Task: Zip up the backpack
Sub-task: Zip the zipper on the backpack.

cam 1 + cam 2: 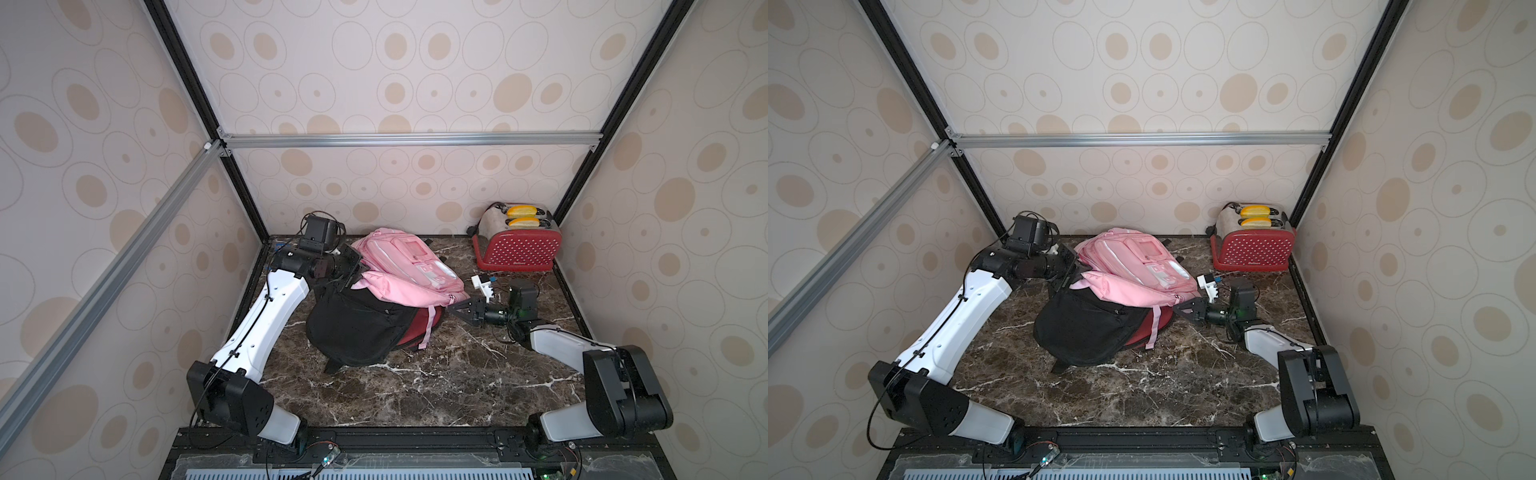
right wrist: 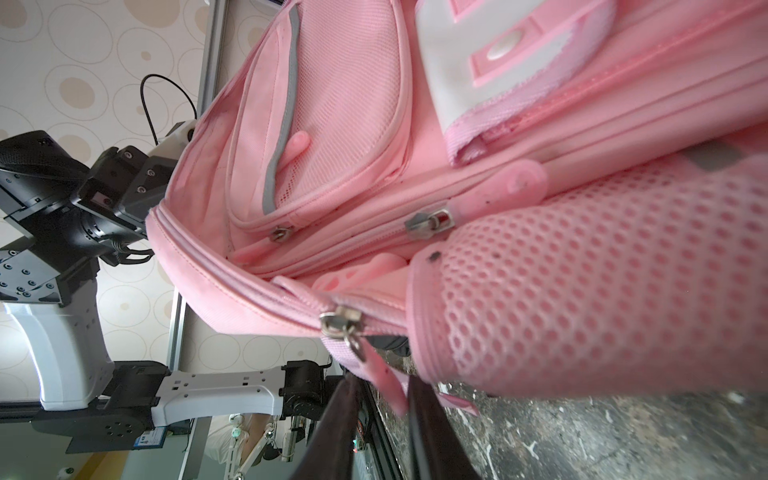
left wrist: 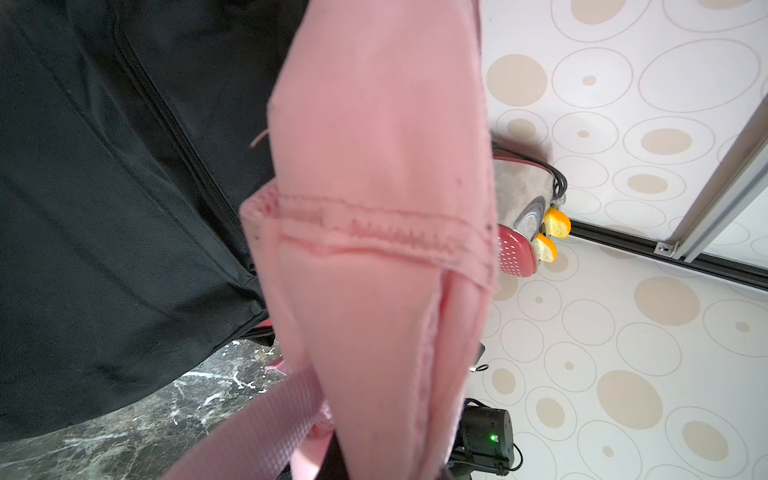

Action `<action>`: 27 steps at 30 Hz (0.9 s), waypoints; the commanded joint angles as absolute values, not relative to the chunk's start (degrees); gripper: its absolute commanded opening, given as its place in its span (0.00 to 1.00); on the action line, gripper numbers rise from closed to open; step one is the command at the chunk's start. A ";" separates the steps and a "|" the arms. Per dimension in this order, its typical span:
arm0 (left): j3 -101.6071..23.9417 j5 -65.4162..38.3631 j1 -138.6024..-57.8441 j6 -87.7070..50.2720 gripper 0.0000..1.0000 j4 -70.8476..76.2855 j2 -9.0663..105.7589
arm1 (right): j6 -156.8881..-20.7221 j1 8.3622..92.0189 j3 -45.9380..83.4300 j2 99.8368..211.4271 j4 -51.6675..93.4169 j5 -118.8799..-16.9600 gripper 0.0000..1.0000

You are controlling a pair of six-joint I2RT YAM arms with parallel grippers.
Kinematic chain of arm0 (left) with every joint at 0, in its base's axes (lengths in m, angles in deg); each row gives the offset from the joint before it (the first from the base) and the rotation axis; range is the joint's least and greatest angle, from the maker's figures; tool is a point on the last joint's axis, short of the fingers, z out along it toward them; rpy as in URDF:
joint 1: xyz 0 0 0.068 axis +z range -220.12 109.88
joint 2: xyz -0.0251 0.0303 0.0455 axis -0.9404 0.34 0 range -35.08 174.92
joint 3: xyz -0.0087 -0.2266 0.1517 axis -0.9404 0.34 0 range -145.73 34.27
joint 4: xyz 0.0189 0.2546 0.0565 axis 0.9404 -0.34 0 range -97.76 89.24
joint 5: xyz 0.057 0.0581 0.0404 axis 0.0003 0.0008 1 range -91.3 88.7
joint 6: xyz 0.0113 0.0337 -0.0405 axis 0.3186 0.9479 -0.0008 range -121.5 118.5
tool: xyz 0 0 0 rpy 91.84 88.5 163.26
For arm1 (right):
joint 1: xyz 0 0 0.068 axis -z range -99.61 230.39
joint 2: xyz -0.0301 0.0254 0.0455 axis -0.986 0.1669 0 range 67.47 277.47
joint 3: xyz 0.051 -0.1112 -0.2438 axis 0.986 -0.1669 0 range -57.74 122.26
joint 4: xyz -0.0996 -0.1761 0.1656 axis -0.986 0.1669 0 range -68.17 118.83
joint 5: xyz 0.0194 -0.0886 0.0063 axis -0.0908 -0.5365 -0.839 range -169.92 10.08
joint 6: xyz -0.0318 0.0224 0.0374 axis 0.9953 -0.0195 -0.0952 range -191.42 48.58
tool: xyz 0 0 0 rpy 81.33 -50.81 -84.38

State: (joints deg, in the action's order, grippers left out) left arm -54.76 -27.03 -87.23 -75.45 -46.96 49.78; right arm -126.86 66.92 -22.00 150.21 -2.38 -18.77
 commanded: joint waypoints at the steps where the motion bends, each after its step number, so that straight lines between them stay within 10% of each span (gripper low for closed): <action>1: -56.25 -27.51 -87.53 -75.90 0.00 -41.81 48.58 | -126.35 67.00 -20.33 151.05 -3.31 -19.26 0.26; 15: -56.43 -27.31 -87.62 -75.72 0.00 -41.81 48.63 | -127.33 67.07 -18.18 152.72 -4.96 -19.14 0.25; 27: -56.21 -27.23 -87.70 -75.59 0.00 -41.76 48.85 | -120.61 67.35 -15.83 151.27 6.66 -18.06 0.04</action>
